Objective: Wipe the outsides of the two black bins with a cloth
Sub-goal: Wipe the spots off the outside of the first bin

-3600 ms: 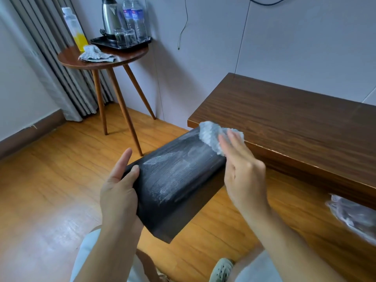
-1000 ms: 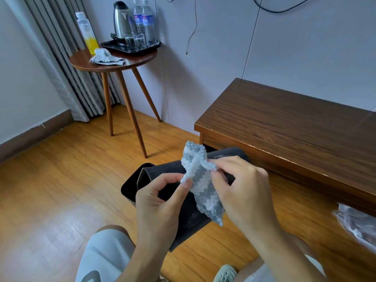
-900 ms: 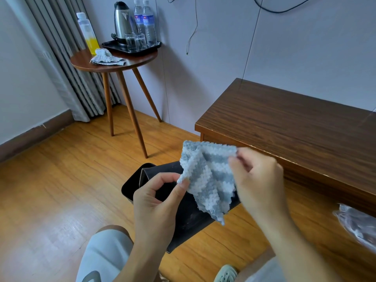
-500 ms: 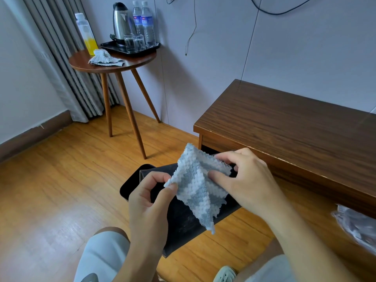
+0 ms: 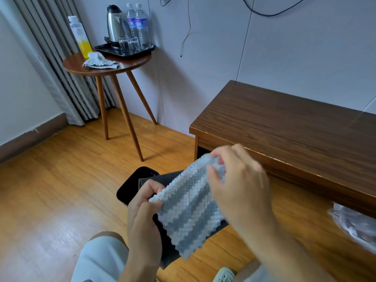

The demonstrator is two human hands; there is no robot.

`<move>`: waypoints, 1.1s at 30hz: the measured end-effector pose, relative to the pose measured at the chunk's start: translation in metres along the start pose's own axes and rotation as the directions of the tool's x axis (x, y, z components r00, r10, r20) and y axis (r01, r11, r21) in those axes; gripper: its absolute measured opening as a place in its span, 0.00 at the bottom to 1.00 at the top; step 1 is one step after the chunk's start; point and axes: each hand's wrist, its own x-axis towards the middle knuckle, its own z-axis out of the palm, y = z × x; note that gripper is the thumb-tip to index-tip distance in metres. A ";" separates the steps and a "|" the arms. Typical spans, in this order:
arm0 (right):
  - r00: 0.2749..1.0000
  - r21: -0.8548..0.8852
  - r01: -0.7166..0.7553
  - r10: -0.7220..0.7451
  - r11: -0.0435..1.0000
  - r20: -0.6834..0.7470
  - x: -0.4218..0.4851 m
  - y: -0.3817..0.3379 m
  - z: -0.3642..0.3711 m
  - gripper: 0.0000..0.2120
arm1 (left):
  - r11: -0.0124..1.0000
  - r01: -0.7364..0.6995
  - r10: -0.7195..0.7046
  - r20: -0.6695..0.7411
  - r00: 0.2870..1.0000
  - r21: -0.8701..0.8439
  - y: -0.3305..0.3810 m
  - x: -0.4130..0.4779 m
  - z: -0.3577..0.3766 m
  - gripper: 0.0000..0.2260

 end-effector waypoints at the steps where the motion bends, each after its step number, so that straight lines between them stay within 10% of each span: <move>1: 0.998 0.015 -0.025 0.025 1.000 0.052 -0.014 -0.008 0.004 0.15 | 1.000 0.000 0.000 -0.002 1.000 0.000 0.000 0.000 0.000 0.02; 7: 0.924 -0.040 -0.125 0.131 0.991 0.360 -0.045 -0.019 0.027 0.43 | 0.997 -0.056 0.058 -0.050 0.997 0.051 -0.003 0.002 -0.002 0.04; 16: 0.999 0.172 0.048 -0.048 0.984 -0.005 -0.055 -0.008 0.042 0.15 | 0.971 -0.162 0.193 -0.179 0.965 0.176 -0.001 0.000 0.003 0.16; 23: 0.925 0.442 -0.247 0.345 0.862 -0.156 0.015 0.041 -0.037 0.12 | 0.970 -0.159 0.190 -0.166 0.968 0.186 -0.001 0.005 -0.002 0.10; 27: 0.924 0.293 -0.121 0.215 0.948 -0.315 0.018 0.037 -0.050 0.07 | 0.963 -0.165 0.200 -0.153 0.968 0.212 -0.007 0.007 -0.001 0.03; 33: 0.980 0.120 -0.070 0.046 0.990 0.193 -0.038 0.023 0.012 0.28 | 0.964 -0.130 0.167 -0.146 0.975 0.233 -0.006 0.008 0.000 0.18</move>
